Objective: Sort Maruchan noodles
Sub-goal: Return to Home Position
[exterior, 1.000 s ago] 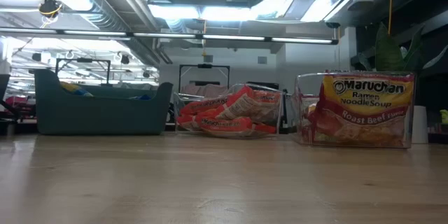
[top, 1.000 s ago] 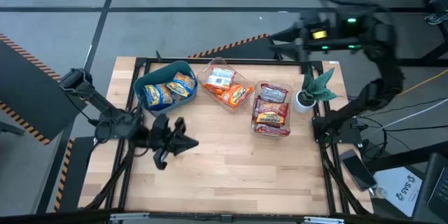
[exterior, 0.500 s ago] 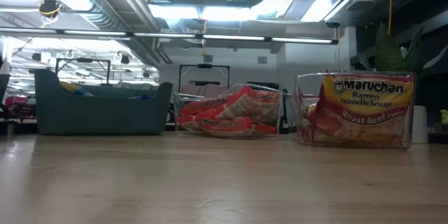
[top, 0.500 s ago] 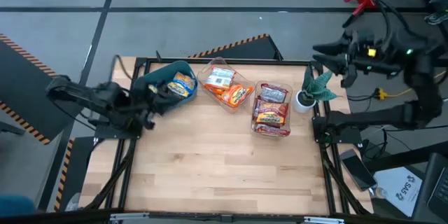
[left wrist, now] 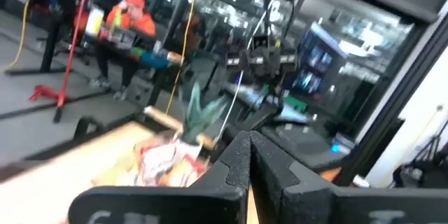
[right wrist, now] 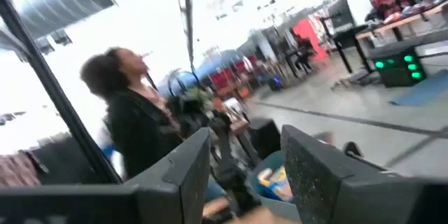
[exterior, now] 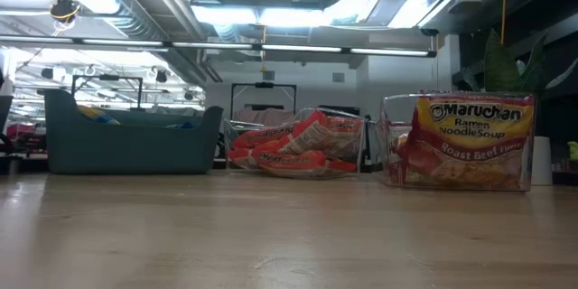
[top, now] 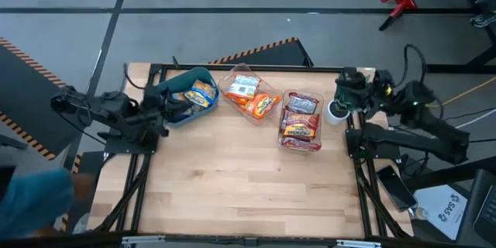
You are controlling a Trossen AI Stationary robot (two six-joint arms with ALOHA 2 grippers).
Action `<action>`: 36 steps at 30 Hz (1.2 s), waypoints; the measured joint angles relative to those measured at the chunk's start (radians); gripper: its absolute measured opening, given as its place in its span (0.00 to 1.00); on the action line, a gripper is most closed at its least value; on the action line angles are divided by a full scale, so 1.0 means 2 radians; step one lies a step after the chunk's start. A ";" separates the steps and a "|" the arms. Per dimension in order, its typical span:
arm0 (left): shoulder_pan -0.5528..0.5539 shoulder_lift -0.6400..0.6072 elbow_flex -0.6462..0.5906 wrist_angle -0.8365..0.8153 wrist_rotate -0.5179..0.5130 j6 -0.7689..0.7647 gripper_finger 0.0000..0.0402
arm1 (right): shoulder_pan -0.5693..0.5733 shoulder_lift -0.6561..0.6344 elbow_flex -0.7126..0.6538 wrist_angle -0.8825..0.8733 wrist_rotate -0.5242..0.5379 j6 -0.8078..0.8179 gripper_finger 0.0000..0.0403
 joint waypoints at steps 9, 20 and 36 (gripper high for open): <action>0.000 -0.071 -0.141 0.102 0.013 -0.059 0.00 | 0.000 -0.077 -0.120 0.087 0.011 0.037 0.40; 0.000 -0.225 -0.308 0.162 0.001 -0.123 0.00 | 0.000 -0.097 -0.130 -0.036 0.070 0.013 0.40; 0.009 -0.268 -0.334 0.168 0.017 -0.096 0.00 | 0.000 -0.158 -0.221 -0.060 0.010 -0.039 0.40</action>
